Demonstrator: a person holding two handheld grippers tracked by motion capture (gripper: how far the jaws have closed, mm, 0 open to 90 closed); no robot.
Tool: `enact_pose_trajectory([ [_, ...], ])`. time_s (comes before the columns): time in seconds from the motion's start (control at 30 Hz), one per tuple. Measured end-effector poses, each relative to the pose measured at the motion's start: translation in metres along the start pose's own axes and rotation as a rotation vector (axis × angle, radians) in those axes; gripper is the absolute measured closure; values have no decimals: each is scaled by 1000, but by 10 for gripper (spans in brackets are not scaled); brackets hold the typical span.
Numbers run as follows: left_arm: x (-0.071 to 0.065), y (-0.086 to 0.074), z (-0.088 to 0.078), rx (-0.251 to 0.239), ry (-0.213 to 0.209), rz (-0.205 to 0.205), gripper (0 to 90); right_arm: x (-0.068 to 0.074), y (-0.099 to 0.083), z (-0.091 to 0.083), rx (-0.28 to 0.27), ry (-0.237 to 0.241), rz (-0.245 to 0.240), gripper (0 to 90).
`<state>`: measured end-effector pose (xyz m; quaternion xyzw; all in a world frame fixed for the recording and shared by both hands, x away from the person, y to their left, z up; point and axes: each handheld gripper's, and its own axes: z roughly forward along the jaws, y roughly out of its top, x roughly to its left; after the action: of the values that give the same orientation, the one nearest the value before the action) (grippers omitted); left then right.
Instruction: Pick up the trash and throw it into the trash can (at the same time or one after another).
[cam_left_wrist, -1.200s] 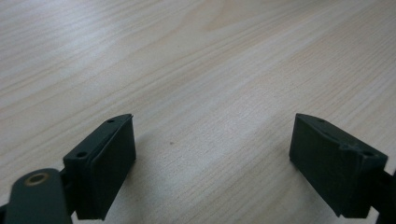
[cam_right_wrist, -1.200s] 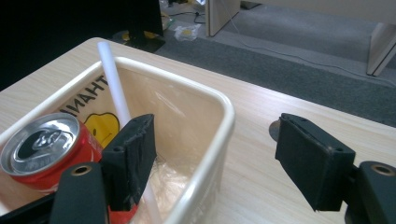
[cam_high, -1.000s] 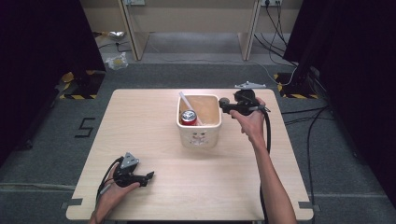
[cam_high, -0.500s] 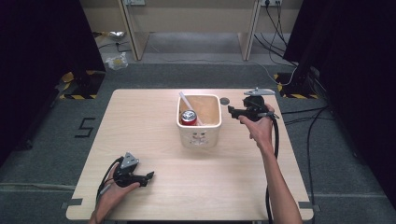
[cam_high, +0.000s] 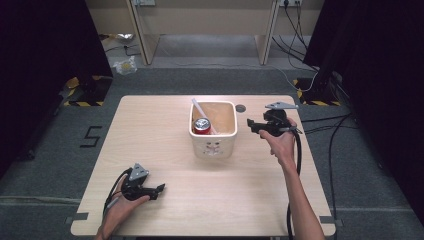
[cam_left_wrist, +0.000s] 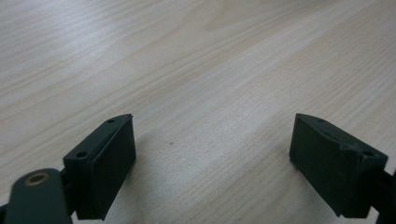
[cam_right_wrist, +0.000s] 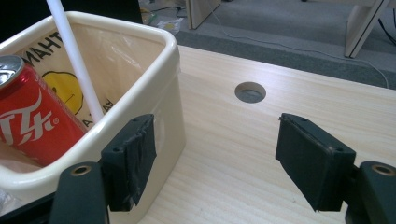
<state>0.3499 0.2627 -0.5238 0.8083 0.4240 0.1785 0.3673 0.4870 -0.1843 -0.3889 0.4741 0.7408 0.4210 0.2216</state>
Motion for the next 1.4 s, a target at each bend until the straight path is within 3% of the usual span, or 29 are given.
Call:
enact_pose_trajectory([
  [0.3, 0, 0, 0, 0, 0, -1, 135, -4, -16, -8, 0, -7, -1, 224],
  [0.6, 0, 0, 0, 0, 0, 0, 136, -3, -27, -16, -2, 0, -6, 221],
  [1.03, 0, 0, 0, 0, 0, -1, 135, 7, -42, -26, -2, -37, -56, 221],
  [1.4, 0, 0, 0, 2, 0, 2, 135, 21, -62, -26, 35, 2, -82, 222],
])
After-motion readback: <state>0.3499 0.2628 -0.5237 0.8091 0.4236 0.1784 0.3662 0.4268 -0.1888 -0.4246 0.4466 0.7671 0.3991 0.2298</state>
